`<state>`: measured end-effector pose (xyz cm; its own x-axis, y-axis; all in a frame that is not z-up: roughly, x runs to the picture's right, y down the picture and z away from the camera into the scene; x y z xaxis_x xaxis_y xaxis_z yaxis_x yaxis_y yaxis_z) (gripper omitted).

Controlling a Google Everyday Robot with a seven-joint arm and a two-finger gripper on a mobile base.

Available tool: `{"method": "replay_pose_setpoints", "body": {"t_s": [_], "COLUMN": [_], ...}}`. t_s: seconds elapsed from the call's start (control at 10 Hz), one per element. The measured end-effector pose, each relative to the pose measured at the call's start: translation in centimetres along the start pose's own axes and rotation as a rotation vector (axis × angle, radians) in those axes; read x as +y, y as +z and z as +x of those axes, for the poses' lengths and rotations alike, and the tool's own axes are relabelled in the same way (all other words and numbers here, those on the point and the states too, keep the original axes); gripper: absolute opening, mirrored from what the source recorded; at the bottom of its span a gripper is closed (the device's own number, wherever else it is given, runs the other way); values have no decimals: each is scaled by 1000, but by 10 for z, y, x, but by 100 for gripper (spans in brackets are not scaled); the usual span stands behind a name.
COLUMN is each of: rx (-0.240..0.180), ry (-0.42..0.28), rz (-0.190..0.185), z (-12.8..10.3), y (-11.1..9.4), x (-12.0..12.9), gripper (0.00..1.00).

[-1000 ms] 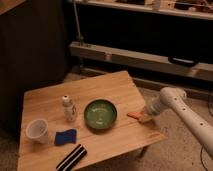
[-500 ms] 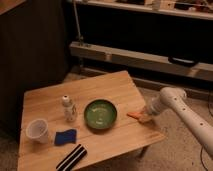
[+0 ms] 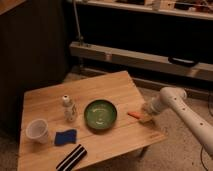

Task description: Place the pepper in the ceramic cup

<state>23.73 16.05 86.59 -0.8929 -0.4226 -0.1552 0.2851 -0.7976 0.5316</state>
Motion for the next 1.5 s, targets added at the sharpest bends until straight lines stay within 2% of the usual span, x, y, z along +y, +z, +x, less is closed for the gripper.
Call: {"method": "replay_pose_setpoints", "body": {"t_s": [0.1,0.4,0.5,0.7,0.9,1.3,1.5], "rx": [4,6,4,0,-4,-9,-9], "ry": [-30,-124,-137,-150,-146,-87,-66], "rz": [-35,-135,-154,-166,-159,-127,-122], "z": [8,40,47,55,54,29,18], "y": [-15,-83,-101,-116,-115,-67,-59], "x": [-5,-26,-28,-27,-24,-4,4], "gripper": [80,80,80,80,80,80,80]}}
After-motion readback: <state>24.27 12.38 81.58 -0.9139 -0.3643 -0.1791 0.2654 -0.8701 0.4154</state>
